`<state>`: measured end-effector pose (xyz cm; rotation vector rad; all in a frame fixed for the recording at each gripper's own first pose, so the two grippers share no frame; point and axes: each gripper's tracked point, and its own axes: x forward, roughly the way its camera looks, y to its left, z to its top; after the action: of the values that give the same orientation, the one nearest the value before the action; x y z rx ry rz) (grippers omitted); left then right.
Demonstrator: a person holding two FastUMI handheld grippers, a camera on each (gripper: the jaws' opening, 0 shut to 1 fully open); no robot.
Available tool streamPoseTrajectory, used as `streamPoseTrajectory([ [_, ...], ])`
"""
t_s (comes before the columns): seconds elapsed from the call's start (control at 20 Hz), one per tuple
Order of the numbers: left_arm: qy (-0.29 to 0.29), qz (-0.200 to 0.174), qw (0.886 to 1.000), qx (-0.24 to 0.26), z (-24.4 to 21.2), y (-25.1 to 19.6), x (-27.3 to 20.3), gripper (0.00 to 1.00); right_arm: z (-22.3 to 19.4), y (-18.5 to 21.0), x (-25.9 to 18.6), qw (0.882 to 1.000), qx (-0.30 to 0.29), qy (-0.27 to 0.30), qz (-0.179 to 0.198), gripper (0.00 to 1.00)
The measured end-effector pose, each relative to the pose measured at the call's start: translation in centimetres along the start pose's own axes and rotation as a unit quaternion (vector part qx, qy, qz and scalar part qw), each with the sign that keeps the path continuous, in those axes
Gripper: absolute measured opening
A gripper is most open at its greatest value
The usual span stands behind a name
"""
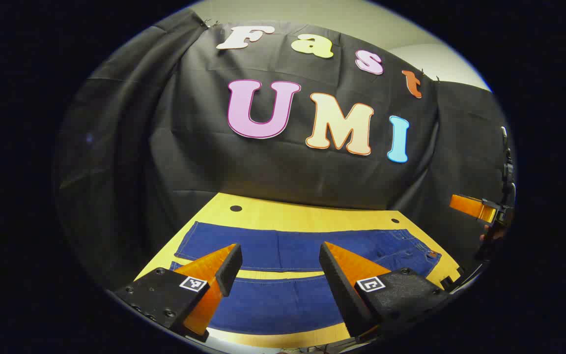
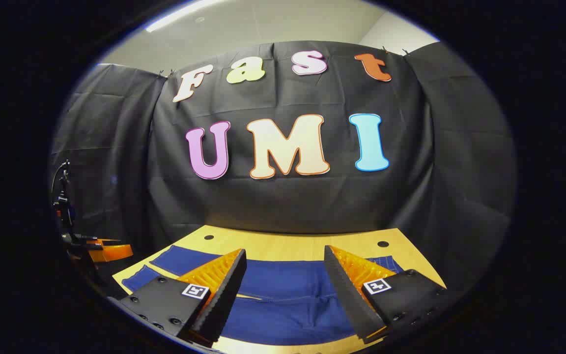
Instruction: Grasp the waist and the cuffs of the jeans and fold them to make the two legs overlap; first hold the waist and fold one-third of the jeans toward the cuffs, then hold the cuffs and fold the remaining one-third in the same direction to finish folding.
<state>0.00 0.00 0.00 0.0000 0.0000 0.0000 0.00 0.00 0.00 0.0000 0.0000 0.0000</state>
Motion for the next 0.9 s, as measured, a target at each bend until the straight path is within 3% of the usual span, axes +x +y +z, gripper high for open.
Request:
streamPoseTrajectory([
  [0.65,0.024,0.003,1.0,0.005,-2.2,-0.6,-0.7,0.94,-2.0,1.2,-0.7,0.999,-0.017,0.031,0.025,0.98],
  [0.9,0.045,0.019,0.999,0.002,-4.2,1.3,-0.8,0.93,-2.9,1.4,-1.0,0.999,-0.008,0.044,0.028,0.98],
])
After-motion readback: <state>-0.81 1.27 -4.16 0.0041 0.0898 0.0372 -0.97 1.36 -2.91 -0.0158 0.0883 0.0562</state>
